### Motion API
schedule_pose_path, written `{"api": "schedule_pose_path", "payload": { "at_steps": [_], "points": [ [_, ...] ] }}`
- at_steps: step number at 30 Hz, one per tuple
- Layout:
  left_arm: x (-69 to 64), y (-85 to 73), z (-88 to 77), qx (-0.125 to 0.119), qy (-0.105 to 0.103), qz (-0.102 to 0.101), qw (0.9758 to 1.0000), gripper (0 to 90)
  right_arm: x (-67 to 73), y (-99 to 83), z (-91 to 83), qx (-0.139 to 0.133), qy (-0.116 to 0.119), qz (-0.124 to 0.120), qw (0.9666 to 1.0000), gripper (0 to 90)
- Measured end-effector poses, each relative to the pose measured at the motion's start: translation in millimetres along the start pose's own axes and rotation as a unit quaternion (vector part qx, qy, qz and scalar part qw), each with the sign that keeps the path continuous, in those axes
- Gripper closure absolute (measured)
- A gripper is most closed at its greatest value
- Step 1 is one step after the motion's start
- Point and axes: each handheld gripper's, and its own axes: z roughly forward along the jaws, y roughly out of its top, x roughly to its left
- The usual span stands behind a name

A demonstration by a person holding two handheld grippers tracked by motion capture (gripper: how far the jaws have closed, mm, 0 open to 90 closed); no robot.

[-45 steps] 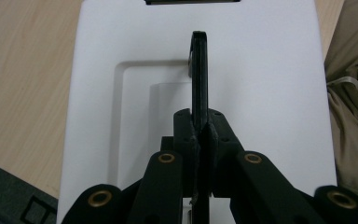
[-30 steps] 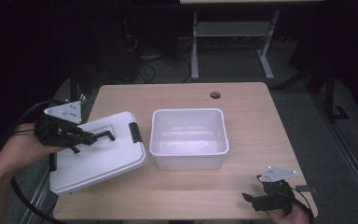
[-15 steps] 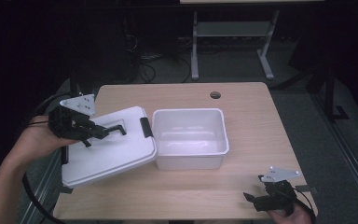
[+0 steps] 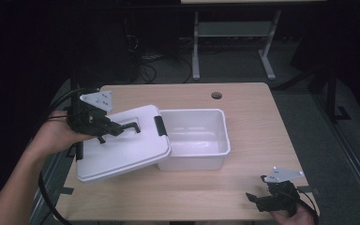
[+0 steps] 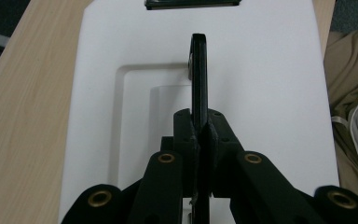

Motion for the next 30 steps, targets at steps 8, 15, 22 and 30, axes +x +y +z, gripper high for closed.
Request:
{"api": "schedule_pose_path", "payload": {
  "at_steps": [8,15,22,30],
  "points": [
    [1.4,17.2,11.4,-0.003,-0.007,0.012,0.9999,84.1,0.4,0.2,-0.5,0.001,0.000,-0.003,1.0000,15.6],
    [4.5,28.8,19.2,-0.007,-0.012,0.018,0.9997,84.1,-0.3,0.5,-0.2,0.001,0.001,-0.001,1.0000,15.6],
    [9.2,41.9,26.4,-0.010,-0.017,0.024,0.9995,84.1,-1.6,0.6,0.1,0.000,0.001,0.001,1.0000,15.6],
    [14.0,58.9,36.9,-0.012,-0.022,0.033,0.9991,84.1,-3.1,-0.6,-1.2,-0.001,0.002,0.005,1.0000,15.6]
  ]
}}
